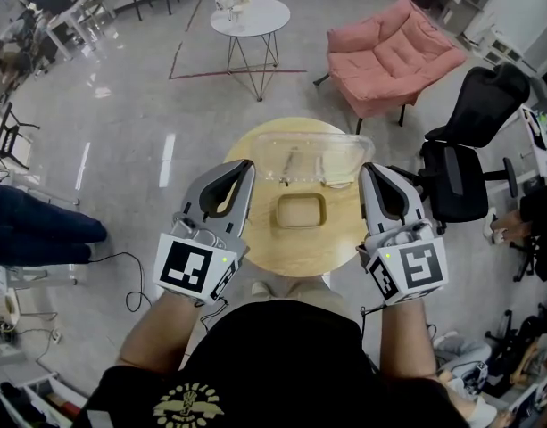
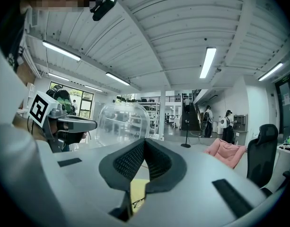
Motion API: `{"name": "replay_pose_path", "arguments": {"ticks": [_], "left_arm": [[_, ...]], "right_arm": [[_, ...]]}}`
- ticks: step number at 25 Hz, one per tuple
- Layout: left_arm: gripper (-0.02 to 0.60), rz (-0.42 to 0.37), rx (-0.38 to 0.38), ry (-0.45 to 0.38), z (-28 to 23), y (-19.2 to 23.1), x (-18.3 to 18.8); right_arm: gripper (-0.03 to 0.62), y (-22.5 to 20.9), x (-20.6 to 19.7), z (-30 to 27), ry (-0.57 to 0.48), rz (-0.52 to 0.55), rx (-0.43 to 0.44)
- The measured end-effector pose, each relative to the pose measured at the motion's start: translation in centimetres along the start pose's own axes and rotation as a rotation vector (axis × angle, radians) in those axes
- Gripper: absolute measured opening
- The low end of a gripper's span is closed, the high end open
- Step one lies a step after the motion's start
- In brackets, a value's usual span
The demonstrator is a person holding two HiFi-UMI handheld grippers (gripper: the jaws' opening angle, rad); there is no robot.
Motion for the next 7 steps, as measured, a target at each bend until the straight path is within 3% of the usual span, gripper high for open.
{"name": "replay_pose_path", "arguments": {"ticks": [7], "left_arm": [[0.015,0.008,0.000,0.004,-0.41,0.13,-0.29]], "right_arm": [[0.014,-0.18,-0.33,-0.06,0.010,-0.005,0.001]]}}
Point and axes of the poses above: the fingertips, and each gripper's own axes: z backward along the fingers, y to its left, x out of its top, the point moved 9 cm from there along z, backward along the fingers, and after that the axes turned 8 degrees about -y, right-handed, at the moved point
